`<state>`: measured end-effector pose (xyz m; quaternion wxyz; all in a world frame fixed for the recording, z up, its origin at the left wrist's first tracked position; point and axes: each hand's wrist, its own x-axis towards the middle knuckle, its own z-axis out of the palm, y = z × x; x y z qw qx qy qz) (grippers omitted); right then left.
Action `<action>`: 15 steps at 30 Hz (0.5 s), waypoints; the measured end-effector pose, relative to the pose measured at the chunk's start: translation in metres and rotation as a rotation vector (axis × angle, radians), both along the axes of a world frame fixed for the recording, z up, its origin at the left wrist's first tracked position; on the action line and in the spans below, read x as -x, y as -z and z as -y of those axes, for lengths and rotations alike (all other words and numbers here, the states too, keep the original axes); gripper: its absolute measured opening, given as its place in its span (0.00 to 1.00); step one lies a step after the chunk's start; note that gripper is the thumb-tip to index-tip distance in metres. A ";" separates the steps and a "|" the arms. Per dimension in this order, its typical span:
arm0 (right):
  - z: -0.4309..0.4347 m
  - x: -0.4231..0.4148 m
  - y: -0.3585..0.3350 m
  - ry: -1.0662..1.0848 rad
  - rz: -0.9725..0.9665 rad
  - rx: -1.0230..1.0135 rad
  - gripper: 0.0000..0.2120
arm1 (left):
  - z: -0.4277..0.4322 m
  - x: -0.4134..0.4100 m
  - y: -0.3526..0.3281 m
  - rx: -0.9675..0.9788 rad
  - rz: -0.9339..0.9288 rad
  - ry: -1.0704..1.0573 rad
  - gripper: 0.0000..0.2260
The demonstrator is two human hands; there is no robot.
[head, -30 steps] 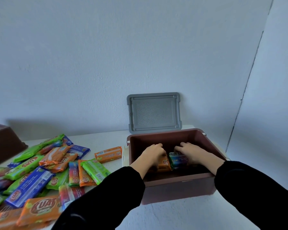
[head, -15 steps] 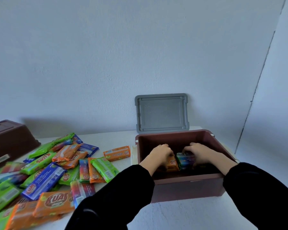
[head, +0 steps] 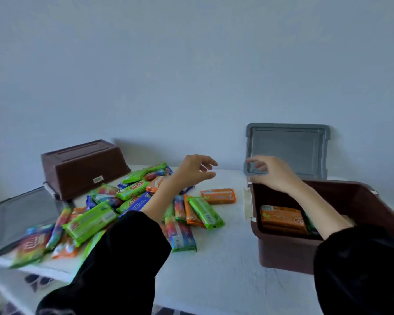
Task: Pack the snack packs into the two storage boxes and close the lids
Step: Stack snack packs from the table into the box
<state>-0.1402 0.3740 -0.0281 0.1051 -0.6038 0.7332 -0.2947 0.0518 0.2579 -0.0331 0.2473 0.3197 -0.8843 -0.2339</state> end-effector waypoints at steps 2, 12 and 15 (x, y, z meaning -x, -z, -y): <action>0.018 -0.035 0.000 -0.062 0.034 0.018 0.24 | 0.008 -0.041 0.005 -0.013 0.039 -0.087 0.12; 0.090 -0.131 0.096 -0.141 -0.081 -0.195 0.29 | 0.001 -0.166 0.079 -0.144 0.374 -0.216 0.28; 0.100 -0.121 0.135 -0.083 -0.083 -0.289 0.29 | -0.003 -0.170 0.109 -0.085 0.443 -0.201 0.32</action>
